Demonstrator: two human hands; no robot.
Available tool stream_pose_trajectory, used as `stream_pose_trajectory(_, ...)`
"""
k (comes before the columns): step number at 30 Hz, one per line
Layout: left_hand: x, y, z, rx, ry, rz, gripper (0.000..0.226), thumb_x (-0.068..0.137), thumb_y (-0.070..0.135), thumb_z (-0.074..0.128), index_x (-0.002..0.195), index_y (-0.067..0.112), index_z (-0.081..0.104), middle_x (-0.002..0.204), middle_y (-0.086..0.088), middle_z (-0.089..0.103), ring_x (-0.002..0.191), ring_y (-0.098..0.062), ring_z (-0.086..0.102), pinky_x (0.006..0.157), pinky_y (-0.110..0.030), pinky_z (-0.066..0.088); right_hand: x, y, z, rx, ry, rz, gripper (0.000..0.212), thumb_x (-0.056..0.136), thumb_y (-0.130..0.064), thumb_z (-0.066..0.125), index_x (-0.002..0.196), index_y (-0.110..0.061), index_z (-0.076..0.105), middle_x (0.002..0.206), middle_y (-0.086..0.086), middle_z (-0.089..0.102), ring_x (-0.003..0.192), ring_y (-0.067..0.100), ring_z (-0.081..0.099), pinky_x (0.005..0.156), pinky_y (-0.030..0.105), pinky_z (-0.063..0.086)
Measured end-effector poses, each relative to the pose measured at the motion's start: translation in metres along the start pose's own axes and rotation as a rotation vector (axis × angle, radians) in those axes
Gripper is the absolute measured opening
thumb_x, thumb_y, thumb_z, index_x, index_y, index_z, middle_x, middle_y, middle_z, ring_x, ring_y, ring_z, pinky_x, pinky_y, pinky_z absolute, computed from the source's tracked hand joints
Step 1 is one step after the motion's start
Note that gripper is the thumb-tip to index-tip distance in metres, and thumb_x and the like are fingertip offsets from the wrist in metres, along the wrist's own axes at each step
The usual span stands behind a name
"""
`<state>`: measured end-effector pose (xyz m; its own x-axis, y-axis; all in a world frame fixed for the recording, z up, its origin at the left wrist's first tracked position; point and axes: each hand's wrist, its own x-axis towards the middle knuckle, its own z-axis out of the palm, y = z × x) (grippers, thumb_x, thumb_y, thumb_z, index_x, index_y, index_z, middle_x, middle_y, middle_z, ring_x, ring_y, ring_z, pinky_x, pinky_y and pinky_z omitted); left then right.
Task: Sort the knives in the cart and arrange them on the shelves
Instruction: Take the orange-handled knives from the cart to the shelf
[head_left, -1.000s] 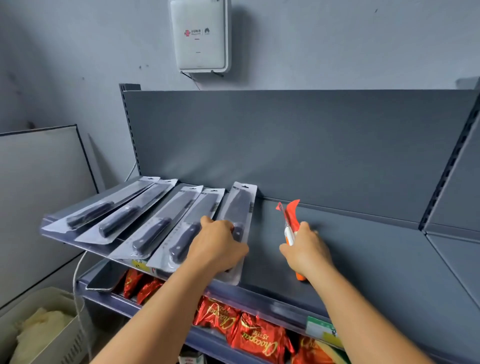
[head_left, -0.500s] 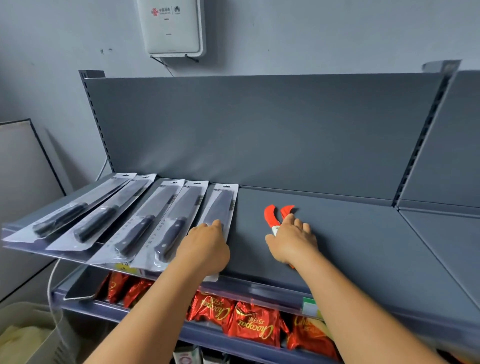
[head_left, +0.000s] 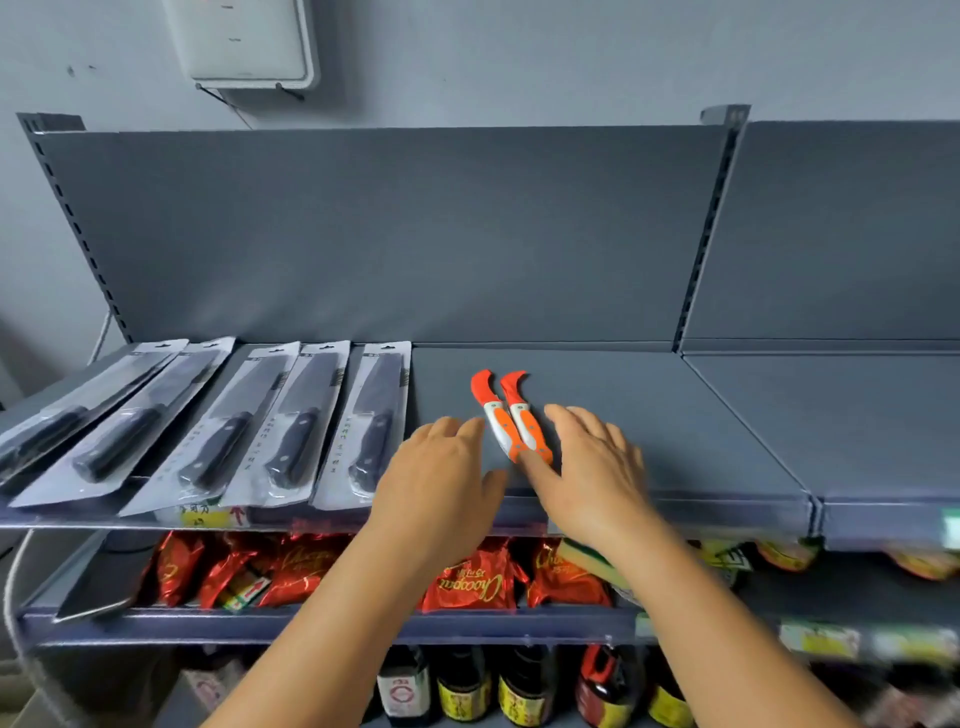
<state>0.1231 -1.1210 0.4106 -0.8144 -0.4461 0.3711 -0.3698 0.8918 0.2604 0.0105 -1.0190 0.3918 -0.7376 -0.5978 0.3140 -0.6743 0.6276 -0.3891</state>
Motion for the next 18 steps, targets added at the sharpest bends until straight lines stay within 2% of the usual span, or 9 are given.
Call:
stream_pose_trajectory(4, -0.030, 0.027, 0.018, -0.111, -0.018, 0.139, 0.046, 0.092, 0.040, 0.049, 0.135, 0.023, 0.043, 0.132, 0.005, 0.050, 0.122, -0.016, 0.043, 0.097, -0.025, 0.035, -0.063, 0.025, -0.010, -0.005, -0.005, 0.075, 0.058, 0.093, -0.053, 0.040, 0.145, -0.030, 0.025, 0.151, -0.012, 0.026, 0.139, 0.015, 0.018, 0.111, 0.038, 0.016)
stream_pose_trajectory(9, -0.072, 0.059, 0.050, -0.172, -0.116, 0.301, 0.051, 0.093, 0.039, 0.048, 0.141, 0.025, 0.038, 0.140, 0.009, 0.043, 0.128, -0.013, 0.038, 0.104, -0.021, 0.029, -0.142, 0.062, -0.010, -0.014, -0.009, 0.240, 0.058, 0.093, -0.051, 0.039, 0.145, -0.033, 0.022, 0.151, -0.015, 0.023, 0.139, 0.011, 0.016, 0.111, 0.034, 0.014)
stream_pose_trajectory(14, -0.113, 0.093, 0.090, -0.220, -0.319, 0.436, 0.053, 0.095, 0.042, 0.043, 0.144, 0.026, 0.032, 0.144, 0.010, 0.038, 0.130, -0.012, 0.035, 0.106, -0.022, 0.028, -0.214, 0.107, -0.004, -0.039, -0.048, 0.500, 0.060, 0.092, -0.052, 0.042, 0.146, -0.032, 0.024, 0.152, -0.013, 0.026, 0.138, 0.013, 0.022, 0.110, 0.036, 0.019)
stream_pose_trajectory(18, -0.142, 0.125, 0.124, -0.241, -0.477, 0.532, 0.052, 0.095, 0.040, 0.043, 0.143, 0.024, 0.033, 0.142, 0.008, 0.038, 0.123, -0.013, 0.043, 0.104, -0.023, 0.032, -0.269, 0.141, 0.001, -0.072, -0.067, 0.688, 0.061, 0.091, -0.053, 0.044, 0.144, -0.030, 0.027, 0.148, -0.010, 0.034, 0.136, 0.016, 0.029, 0.106, 0.033, 0.025)
